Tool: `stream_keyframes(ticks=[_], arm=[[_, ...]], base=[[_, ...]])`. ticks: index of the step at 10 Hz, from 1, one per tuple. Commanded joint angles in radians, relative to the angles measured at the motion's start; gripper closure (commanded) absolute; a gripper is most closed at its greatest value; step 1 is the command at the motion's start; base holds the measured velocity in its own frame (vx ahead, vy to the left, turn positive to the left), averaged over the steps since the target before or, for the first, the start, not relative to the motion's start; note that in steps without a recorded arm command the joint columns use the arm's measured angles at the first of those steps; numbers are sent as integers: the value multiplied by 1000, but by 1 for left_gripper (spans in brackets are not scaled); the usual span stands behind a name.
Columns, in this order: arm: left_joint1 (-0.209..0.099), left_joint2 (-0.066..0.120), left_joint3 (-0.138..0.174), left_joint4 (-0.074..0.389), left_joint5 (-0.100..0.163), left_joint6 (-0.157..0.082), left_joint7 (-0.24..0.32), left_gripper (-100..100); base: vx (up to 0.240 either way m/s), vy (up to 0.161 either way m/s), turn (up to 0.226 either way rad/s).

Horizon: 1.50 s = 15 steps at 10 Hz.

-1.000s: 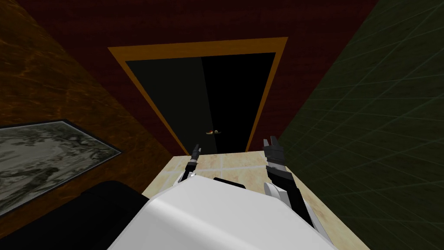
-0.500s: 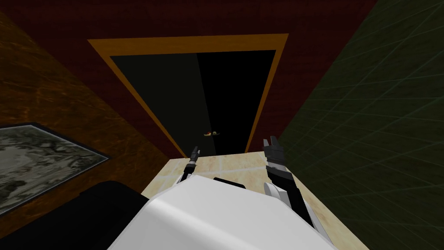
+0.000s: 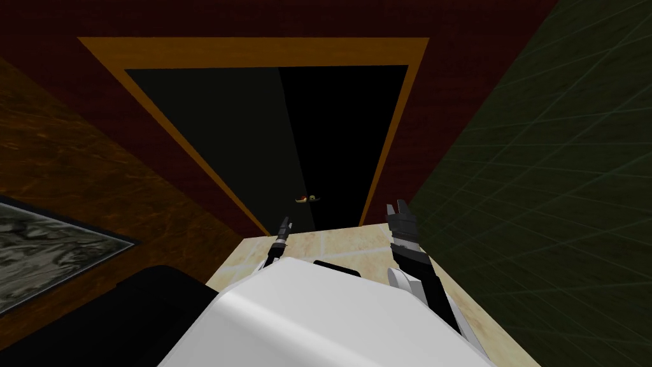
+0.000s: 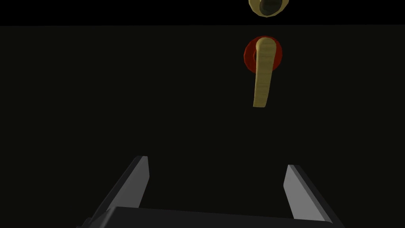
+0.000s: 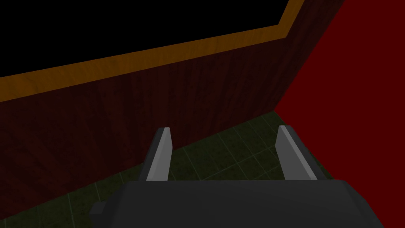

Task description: Pull the door open

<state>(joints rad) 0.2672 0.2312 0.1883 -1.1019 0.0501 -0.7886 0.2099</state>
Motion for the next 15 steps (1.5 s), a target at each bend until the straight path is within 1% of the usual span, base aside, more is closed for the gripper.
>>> stream_keyframes(ticks=[1, 2, 3, 4, 5, 8, 9, 11, 13, 14, 15], arm=[[-8, 4, 4, 37, 4, -13, 5, -100], [-11, 6, 6, 53, 6, -18, 8, -100], [-16, 12, 10, 87, 10, -27, 14, -100], [-19, 14, 12, 104, 12, -32, 18, -100], [-24, 19, 16, 133, 16, -40, 23, -100], [-30, 25, 21, 173, 21, -51, 31, -100], [-34, 28, 24, 196, 24, -58, 35, -100], [-37, 31, 26, 215, 27, -63, 39, -100], [-43, 36, 30, 250, 31, -73, 46, -100], [-40, 34, 29, 240, 30, -71, 44, -100], [-23, 50, 58, 260, 43, -68, 38, -100]], base=[[87, -7, -38], [95, 2, -34], [127, -11, -52], [135, -18, -54], [169, -5, -56], [122, 18, -27], [123, 12, -42], [108, 8, -22], [114, 10, -36], [55, 8, -6], [45, 34, 117]])
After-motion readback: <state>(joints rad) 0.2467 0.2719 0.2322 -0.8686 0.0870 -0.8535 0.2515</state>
